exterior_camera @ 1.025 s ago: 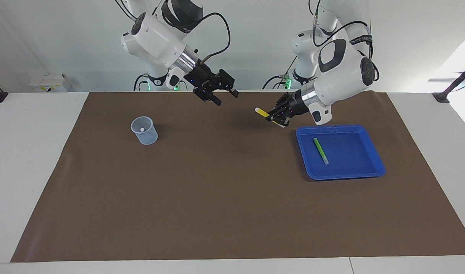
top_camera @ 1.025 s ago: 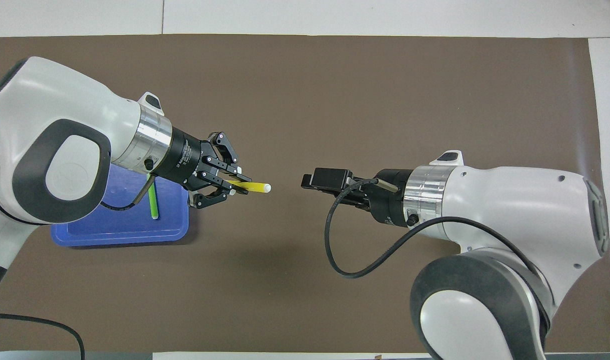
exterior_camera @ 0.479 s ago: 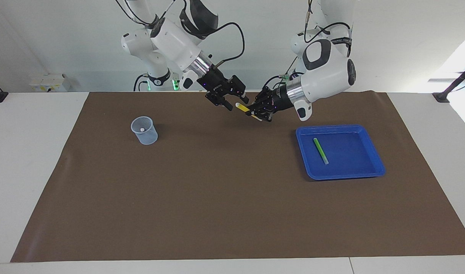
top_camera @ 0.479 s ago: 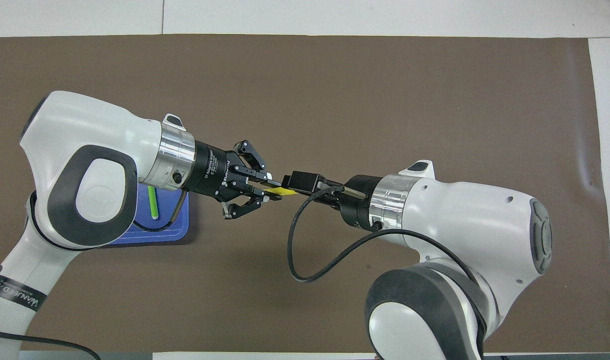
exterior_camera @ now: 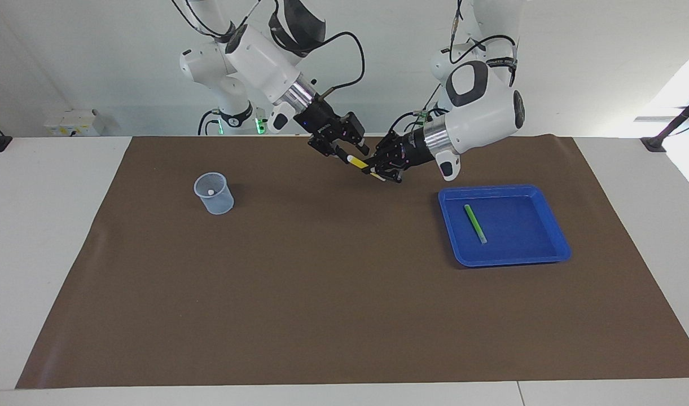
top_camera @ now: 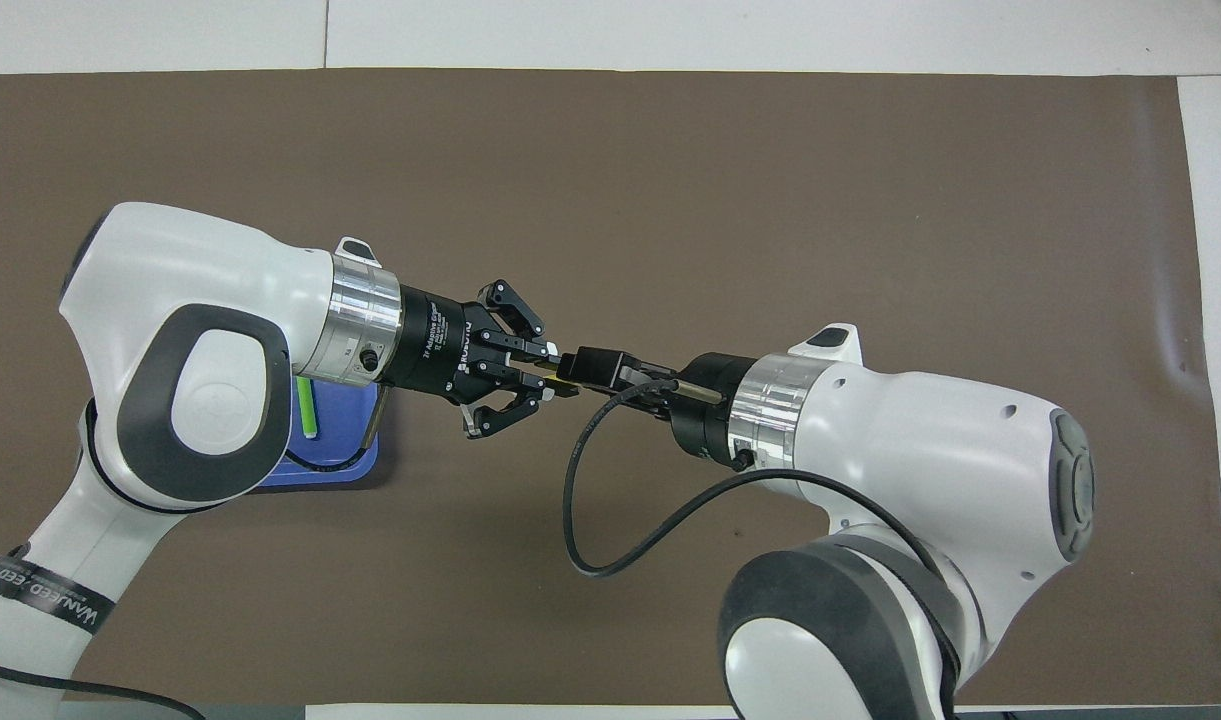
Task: Transfer and insert pens with both arms
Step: 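Grasp the yellow pen with the right gripper, open the left gripper, then carry the yellow pen to the cup with the right gripper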
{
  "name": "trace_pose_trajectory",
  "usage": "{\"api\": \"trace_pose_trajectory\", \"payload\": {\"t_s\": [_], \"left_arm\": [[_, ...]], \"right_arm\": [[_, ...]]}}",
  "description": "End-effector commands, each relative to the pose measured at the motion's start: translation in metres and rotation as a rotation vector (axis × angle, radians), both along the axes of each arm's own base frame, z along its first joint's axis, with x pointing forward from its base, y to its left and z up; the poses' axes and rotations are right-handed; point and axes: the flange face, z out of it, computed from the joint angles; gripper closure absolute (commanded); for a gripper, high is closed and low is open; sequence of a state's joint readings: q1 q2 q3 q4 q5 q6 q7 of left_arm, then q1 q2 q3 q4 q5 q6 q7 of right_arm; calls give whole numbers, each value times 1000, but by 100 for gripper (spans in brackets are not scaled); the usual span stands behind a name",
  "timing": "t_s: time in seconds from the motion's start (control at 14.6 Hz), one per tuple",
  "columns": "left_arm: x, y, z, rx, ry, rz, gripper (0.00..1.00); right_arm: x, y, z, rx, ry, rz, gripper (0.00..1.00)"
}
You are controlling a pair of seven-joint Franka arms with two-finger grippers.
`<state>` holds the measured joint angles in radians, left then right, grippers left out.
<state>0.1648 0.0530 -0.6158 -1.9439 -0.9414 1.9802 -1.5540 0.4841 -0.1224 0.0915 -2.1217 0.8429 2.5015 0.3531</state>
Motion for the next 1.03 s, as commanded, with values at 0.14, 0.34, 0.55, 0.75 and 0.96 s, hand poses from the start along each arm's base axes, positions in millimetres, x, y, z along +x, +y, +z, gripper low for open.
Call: {"api": "trace_pose_trajectory", "payload": {"t_s": [0.14,0.34,0.55,0.75,0.96], "left_arm": [[-8,4,3,3,-1,34,100],[-7,4,3,3,-2,35,100],[-7,4,3,0,-3,35,100],[-7,4,3,0,-4,36,100],[-7,4,4,-1,-4,36,100]], "right_arm": [[2,-3,0,17,1,-23,57],[4,-5,0,17,1,-28,57],[5,-7,-1,16,-2,-31,58],[5,-7,-1,16,-3,-32,75],[6,-7,-1,16,-3,-33,91]]}}
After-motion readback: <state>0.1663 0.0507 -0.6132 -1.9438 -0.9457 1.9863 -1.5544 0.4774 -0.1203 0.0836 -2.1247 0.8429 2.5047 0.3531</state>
